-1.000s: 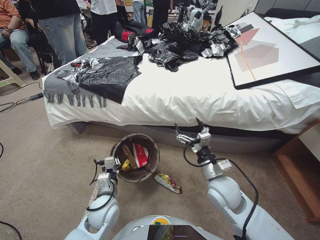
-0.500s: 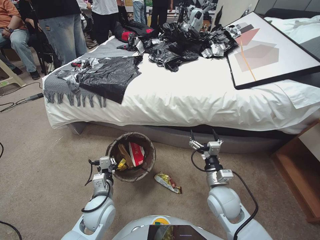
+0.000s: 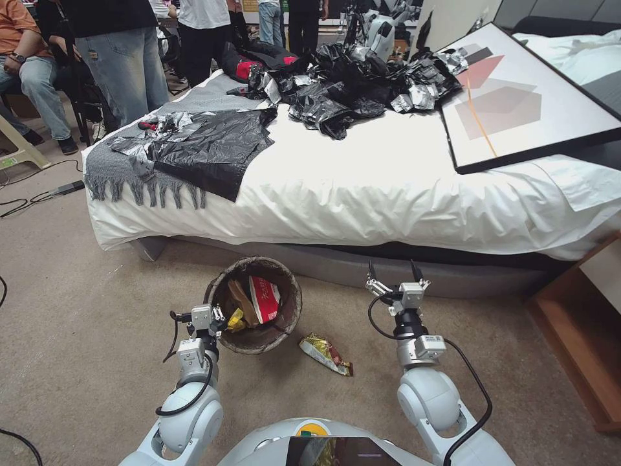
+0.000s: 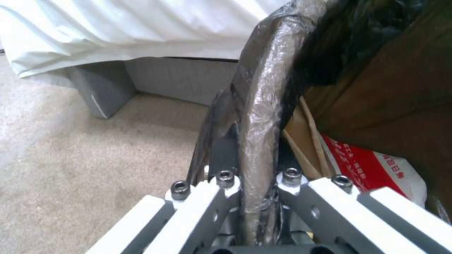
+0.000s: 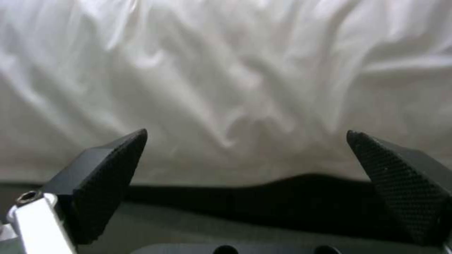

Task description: Pick up the trash bin, then pick up the garbage from the floor and place it into the trash bin.

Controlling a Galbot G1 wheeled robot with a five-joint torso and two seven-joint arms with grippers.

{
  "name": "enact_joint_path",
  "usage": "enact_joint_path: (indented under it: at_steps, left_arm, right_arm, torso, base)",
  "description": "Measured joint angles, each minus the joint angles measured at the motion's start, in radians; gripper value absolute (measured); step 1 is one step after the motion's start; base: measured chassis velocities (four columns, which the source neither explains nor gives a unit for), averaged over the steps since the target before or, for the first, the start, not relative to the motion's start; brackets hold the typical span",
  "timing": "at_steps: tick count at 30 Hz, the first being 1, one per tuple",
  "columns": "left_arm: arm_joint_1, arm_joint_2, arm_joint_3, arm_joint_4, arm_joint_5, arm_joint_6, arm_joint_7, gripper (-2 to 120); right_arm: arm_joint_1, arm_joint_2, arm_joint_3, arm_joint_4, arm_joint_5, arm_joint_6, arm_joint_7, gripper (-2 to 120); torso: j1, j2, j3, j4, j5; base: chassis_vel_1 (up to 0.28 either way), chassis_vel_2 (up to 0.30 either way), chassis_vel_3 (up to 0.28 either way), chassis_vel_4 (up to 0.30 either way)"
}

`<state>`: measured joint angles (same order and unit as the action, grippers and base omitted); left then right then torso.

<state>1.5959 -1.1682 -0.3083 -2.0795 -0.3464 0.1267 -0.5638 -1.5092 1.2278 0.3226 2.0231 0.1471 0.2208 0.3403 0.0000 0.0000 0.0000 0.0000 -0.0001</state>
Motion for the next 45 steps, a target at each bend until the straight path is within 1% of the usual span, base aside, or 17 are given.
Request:
enact_joint_path:
  at_steps: [3,6,7,8,10,13,15,17,18,19,23,24,26,27,30,39,45]
  left_arm:
    - [0.0,-0.001,0.0,-0.001,0.001,-0.001,0.0,0]
    - [-0.001,-0.001,0.0,-0.001,0.002,-0.001,0.0,0]
    - [-0.001,-0.001,0.0,-0.001,0.002,-0.001,0.0,0]
    - [-0.001,-0.001,0.0,-0.001,0.003,-0.001,0.0,0]
    - [-0.006,-0.003,0.0,0.0,0.002,-0.001,0.0,0]
    - [-0.007,-0.003,0.0,0.001,0.002,-0.001,0.0,0]
    - [-0.015,-0.003,-0.001,0.008,0.0,-0.001,-0.001,0]
    - [-0.02,-0.005,0.002,0.013,0.0,0.0,-0.002,0]
    - [-0.02,-0.005,0.002,0.013,0.0,0.0,-0.002,0]
    - [-0.022,-0.006,0.003,0.015,0.0,0.001,-0.002,0]
    - [-0.026,-0.007,0.004,0.02,0.0,0.001,-0.002,0]
    - [-0.026,-0.007,0.004,0.02,0.0,0.001,-0.002,0]
    - [-0.026,-0.008,0.003,0.02,-0.001,0.001,-0.002,0]
    - [-0.026,-0.008,0.003,0.02,-0.001,0.001,-0.002,0]
    - [-0.025,-0.008,0.0,0.02,-0.001,0.001,-0.003,0]
    - [-0.023,-0.006,-0.011,0.018,-0.002,0.001,-0.003,0]
    - [-0.024,-0.008,-0.014,0.018,-0.002,0.0,-0.003,0]
  right_arm:
    - [0.01,-0.02,-0.016,-0.019,0.009,-0.009,-0.003,100]
    - [0.052,-0.121,-0.088,-0.081,0.065,-0.059,-0.029,100]
    - [0.052,-0.121,-0.088,-0.081,0.065,-0.059,-0.029,100]
    - [0.061,-0.148,-0.102,-0.092,0.081,-0.069,-0.04,100]
    - [0.099,-0.243,-0.146,-0.124,0.159,-0.111,-0.078,100]
    - [0.109,-0.266,-0.157,-0.131,0.187,-0.123,-0.093,100]
    - [0.154,-0.34,-0.202,-0.161,0.288,-0.161,-0.16,100]
    - [0.194,-0.372,-0.244,-0.19,0.32,-0.171,-0.202,100]
    - [0.194,-0.372,-0.244,-0.19,0.32,-0.171,-0.202,100]
    - [0.224,-0.384,-0.276,-0.208,0.335,-0.178,-0.222,100]
    - [0.295,-0.385,-0.349,-0.265,0.342,-0.178,-0.255,100]
    - [0.295,-0.385,-0.349,-0.265,0.342,-0.178,-0.255,100]
    - [0.349,-0.374,-0.41,-0.307,0.345,-0.175,-0.271,100]
    - [0.349,-0.374,-0.41,-0.307,0.345,-0.175,-0.271,100]
    - [0.399,-0.357,-0.477,-0.344,0.345,-0.18,-0.288,100]
    - [0.44,-0.333,-0.565,-0.402,0.345,-0.196,-0.294,100]
    - [0.447,-0.298,-0.607,-0.484,0.347,-0.181,-0.312,100]
  torso:
    - [0.0,0.0,0.0,-0.0002,0.0]
    - [0.0,0.0,0.0,0.0003,0.0002]
    - [0.0,0.0,0.0,0.0003,0.0002]
    - [0.0,0.0,0.0,0.0002,0.0003]
    - [0.0,0.0,0.0,0.0,0.0002]
    - [0.0,0.0,0.0,-0.0001,0.0003]
    - [0.0,0.0,0.0,-0.0001,0.0003]
    - [0.0,0.0,0.0,-0.0001,0.0003]
    - [0.0,0.0,0.0,-0.0001,0.0003]
    - [0.0,0.0,0.0,-0.0001,0.0001]
    - [0.0,0.0,0.0,0.0001,0.0002]
    - [0.0,0.0,0.0,0.0001,0.0002]
    - [0.0,0.0,0.0,0.0,0.0002]
    - [0.0,0.0,0.0,0.0,0.0002]
    - [0.0,0.0,0.0,0.0002,0.0]
    - [0.0,0.0,0.0,-0.0001,0.0]
    - [0.0,0.0,0.0,0.0,-0.0001]
  base:
    - [0.0,0.0,0.0,0.0]
    - [0.0,0.0,0.0,0.0]
    - [0.0,0.0,0.0,0.0]
    - [0.0,0.0,0.0,0.0]
    - [0.0,0.0,0.0,0.0]
    - [0.0,0.0,0.0,0.0]
    - [0.0,0.0,0.0,0.0]
    - [0.0,0.0,0.0,0.0]
    - [0.0,0.0,0.0,0.0]
    - [0.0,0.0,0.0,0.0]
    - [0.0,0.0,0.0,0.0]
    - [0.0,0.0,0.0,0.0]
    - [0.0,0.0,0.0,0.0]
    - [0.0,0.0,0.0,0.0]
    - [0.0,0.0,0.0,0.0]
    - [0.0,0.0,0.0,0.0]
    - [0.0,0.0,0.0,0.0]
